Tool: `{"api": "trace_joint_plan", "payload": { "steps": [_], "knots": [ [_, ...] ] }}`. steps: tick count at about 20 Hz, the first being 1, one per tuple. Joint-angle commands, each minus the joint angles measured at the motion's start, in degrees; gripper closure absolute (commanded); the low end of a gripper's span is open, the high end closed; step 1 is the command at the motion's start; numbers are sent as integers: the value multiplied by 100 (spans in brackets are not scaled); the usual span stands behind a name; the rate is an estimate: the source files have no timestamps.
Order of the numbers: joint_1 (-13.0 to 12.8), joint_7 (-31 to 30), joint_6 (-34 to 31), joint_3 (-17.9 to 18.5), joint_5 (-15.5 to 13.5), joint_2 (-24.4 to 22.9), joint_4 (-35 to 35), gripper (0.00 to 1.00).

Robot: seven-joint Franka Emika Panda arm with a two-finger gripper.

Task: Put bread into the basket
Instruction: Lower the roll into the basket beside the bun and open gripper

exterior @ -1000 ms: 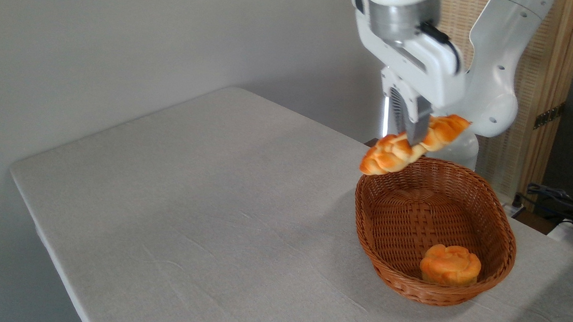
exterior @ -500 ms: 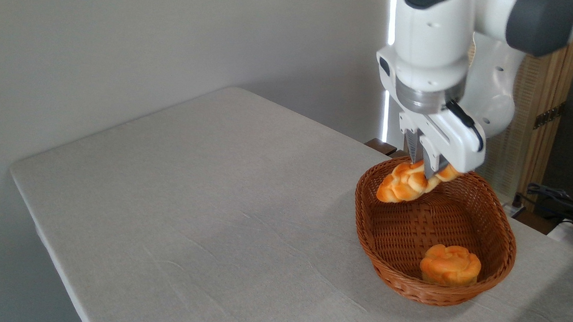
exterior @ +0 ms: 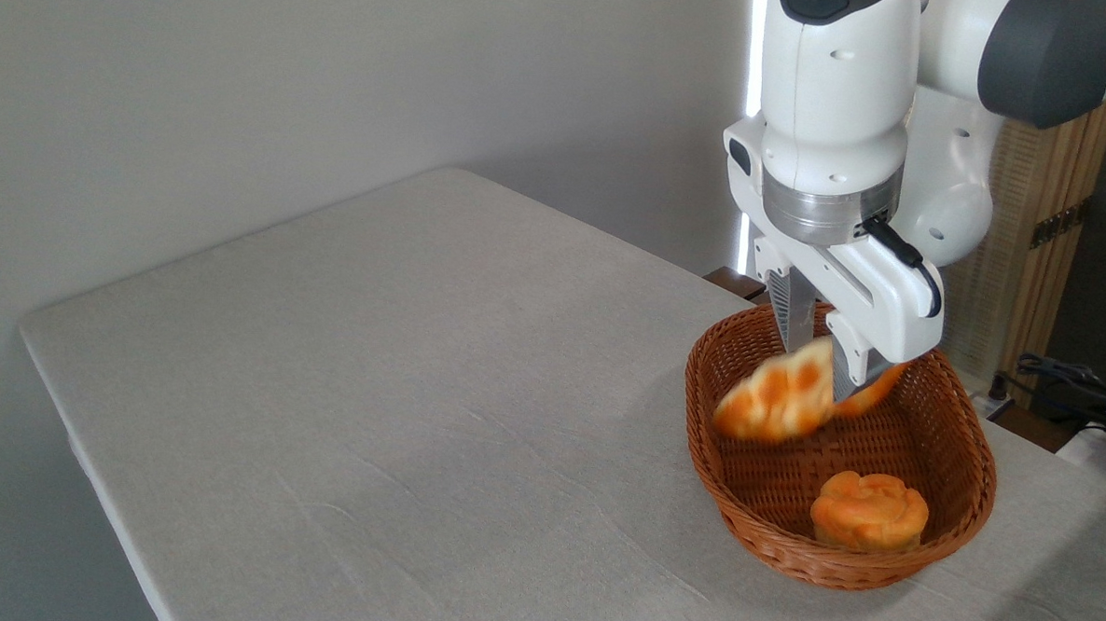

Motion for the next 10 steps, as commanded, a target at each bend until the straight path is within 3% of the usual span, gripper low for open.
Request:
{"api": "trace_joint_plan", "payload": {
  "steps": [1,6,8,10],
  "knots": [
    [-86,-47,6,37,325,-31,18,8],
    [-209,-126,-21,-120,220,-31,263,2],
    [-253,-153,-12,-375,-217,48,675,0],
    [-253,-179,-12,-507,-919,302,1307,0]
  ]
}}
